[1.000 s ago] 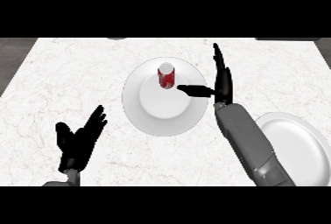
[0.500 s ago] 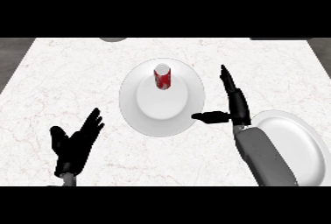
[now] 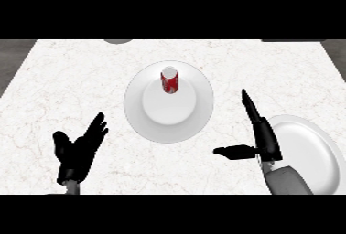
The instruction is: Pick the can from the plate and place it in the plate
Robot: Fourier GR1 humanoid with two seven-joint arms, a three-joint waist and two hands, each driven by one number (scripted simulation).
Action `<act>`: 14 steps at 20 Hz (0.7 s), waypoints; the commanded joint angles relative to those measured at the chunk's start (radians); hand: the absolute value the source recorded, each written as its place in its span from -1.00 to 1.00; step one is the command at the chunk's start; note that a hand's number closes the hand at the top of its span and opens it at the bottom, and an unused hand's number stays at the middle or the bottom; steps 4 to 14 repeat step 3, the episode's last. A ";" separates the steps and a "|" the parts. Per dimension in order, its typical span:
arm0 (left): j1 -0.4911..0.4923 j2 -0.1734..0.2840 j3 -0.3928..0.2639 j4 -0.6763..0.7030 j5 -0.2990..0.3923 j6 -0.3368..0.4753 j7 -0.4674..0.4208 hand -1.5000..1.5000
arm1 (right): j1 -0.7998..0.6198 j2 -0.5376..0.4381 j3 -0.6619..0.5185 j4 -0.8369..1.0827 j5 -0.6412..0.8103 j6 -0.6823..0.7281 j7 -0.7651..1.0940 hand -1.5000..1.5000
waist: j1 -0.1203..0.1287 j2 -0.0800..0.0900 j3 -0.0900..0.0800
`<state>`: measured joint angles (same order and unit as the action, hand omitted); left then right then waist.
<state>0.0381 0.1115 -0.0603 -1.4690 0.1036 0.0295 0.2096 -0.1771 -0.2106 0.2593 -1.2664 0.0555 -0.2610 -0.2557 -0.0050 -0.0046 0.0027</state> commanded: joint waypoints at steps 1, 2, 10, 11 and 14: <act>-0.030 -0.001 0.020 -0.002 0.006 -0.014 0.060 0.00 | 0.050 0.007 -0.008 -0.071 0.064 0.021 0.047 -1.00 | 0.004 0.004 -0.003; -0.021 0.012 0.038 -0.026 0.017 -0.002 0.079 0.00 | 0.160 -0.007 0.012 -0.132 0.051 -0.002 0.000 -1.00 | 0.001 0.003 -0.003; -0.010 -0.058 -0.023 0.063 -0.045 0.024 -0.032 0.00 | 0.120 -0.010 -0.015 -0.088 0.050 0.035 -0.001 -1.00 | 0.003 0.004 -0.003; -0.010 -0.058 -0.023 0.063 -0.045 0.024 -0.032 0.00 | 0.120 -0.010 -0.015 -0.088 0.050 0.035 -0.001 -1.00 | 0.003 0.004 -0.003; -0.010 -0.058 -0.023 0.063 -0.045 0.024 -0.032 0.00 | 0.120 -0.010 -0.015 -0.088 0.050 0.035 -0.001 -1.00 | 0.003 0.004 -0.003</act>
